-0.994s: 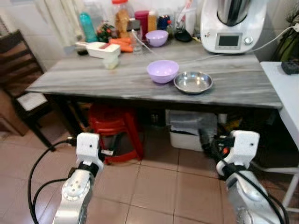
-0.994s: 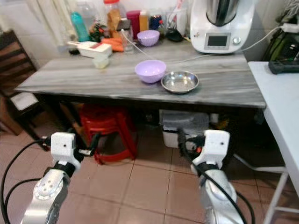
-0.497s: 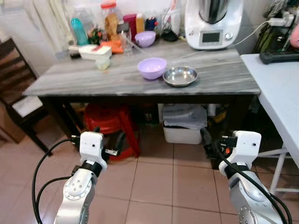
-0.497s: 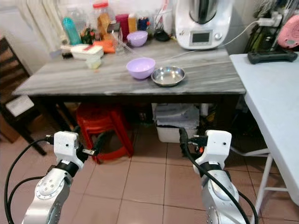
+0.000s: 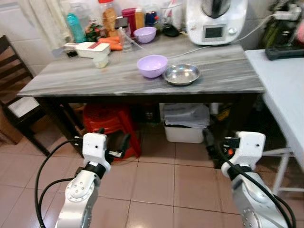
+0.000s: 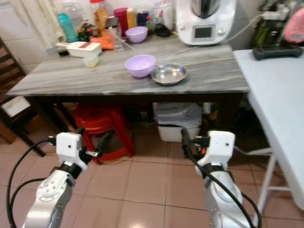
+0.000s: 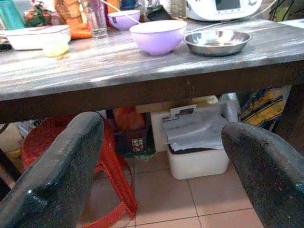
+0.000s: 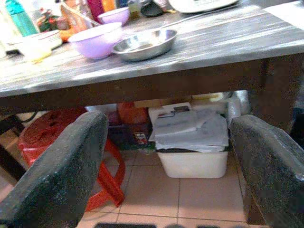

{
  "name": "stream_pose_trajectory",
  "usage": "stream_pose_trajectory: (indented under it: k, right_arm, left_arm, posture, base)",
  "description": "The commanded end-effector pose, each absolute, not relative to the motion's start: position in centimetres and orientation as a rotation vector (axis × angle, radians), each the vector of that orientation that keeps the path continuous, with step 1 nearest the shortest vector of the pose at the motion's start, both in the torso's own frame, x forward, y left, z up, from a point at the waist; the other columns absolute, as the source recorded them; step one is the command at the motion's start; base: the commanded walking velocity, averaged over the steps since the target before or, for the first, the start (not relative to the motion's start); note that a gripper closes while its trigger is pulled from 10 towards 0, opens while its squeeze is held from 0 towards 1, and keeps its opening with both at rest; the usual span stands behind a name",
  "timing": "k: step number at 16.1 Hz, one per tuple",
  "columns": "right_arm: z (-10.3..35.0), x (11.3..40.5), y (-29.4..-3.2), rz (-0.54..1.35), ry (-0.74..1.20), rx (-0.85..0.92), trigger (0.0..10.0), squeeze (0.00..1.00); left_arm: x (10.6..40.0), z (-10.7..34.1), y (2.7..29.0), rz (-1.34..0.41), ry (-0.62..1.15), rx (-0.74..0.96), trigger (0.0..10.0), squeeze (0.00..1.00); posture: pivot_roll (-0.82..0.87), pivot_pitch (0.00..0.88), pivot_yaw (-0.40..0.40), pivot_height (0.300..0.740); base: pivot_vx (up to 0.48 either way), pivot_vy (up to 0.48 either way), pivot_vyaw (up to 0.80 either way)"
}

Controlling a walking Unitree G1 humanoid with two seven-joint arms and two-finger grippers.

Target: Setting the table

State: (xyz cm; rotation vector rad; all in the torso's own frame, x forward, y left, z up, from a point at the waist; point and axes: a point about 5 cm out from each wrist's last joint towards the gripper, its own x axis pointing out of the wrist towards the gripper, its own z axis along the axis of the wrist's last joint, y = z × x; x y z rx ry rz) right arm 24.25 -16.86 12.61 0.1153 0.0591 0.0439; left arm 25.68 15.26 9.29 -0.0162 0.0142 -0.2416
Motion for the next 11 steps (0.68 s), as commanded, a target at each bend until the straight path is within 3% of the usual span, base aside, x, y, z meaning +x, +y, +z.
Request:
stream_pose_trajectory:
  k: [1, 7, 11]
  right_arm:
    - [12.83, 24.18, -17.06, 0.036, 0.058, 0.118, 10.0, 0.00]
    - [12.95, 24.31, -17.20, 0.040, 0.058, 0.118, 10.0, 0.00]
    - [13.27, 24.56, -17.24, 0.044, 0.043, 0.109, 10.0, 0.00]
  left_arm:
    - [25.68, 9.60, 15.17, -0.260, 0.010, -0.011, 10.0, 0.00]
    - [25.59, 9.49, 15.06, -0.268, 0.017, -0.019, 10.0, 0.00]
    - [25.66, 9.57, 14.91, -0.273, 0.018, -0.023, 10.0, 0.00]
  posture:
    - [-0.09, 0.000, 0.124, 0.740]
    - [-0.09, 0.000, 0.116, 0.740]
    - [-0.09, 0.000, 0.119, 0.740]
  base:
    - [0.000, -0.300, -0.80]
    - [0.000, -0.299, -0.65]
    - [0.000, -0.310, 0.00]
